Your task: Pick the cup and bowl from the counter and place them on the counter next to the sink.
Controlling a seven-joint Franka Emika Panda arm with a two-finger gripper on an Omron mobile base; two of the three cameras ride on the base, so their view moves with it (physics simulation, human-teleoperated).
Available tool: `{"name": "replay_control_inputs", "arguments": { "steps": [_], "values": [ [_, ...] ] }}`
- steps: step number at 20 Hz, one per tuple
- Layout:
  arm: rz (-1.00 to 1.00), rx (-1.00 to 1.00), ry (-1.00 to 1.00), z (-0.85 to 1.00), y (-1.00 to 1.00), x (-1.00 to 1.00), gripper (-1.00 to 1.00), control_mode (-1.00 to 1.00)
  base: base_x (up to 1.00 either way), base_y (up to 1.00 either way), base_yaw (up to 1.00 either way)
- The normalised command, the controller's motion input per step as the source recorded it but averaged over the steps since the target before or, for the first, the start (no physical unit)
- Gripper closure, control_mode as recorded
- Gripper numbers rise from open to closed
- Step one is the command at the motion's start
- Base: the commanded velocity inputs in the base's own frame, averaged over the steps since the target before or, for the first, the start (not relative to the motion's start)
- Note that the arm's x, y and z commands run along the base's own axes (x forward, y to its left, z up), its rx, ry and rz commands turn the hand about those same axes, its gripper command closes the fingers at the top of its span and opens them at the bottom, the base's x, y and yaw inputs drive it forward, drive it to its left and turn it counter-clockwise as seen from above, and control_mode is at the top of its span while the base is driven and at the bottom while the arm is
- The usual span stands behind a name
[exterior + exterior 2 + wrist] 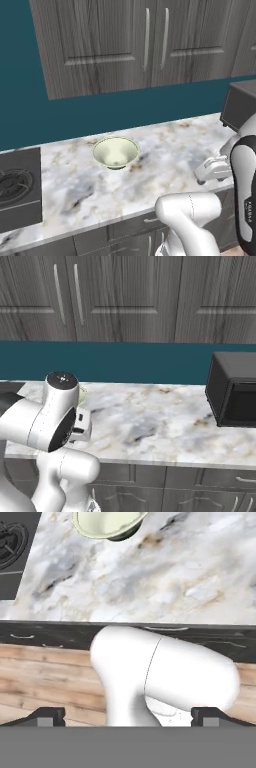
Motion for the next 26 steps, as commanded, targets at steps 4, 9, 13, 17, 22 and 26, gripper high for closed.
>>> {"name": "replay_control_inputs", "arguments": {
  "steps": [4, 9, 13, 17, 22, 26],
  "values": [
    [-0.05, 0.00, -0.01, 0.00, 0.22, 0.62, -1.00, -1.00, 0.00, 0.00, 0.00],
    [-0.09, 0.00, -0.01, 0.00, 0.19, 0.85, -1.00, -1.00, 0.00, 0.00, 0.00],
    [-0.11, 0.03, -0.04, 0.00, 0.11, 0.76, -1.00, -1.00, 0.00, 0.00, 0.00],
    [-0.15, 0.04, -0.04, -0.04, 0.10, 0.72, -1.00, -1.00, 0.00, 0.00, 0.00],
    [-0.20, 0.01, -0.01, -0.13, 0.08, 0.68, -1.00, -1.00, 0.00, 0.00, 0.00],
    [-0.20, 0.01, 0.00, -0.14, 0.08, 0.59, -1.00, -1.00, 0.00, 0.00, 0.00]
  ]
}}
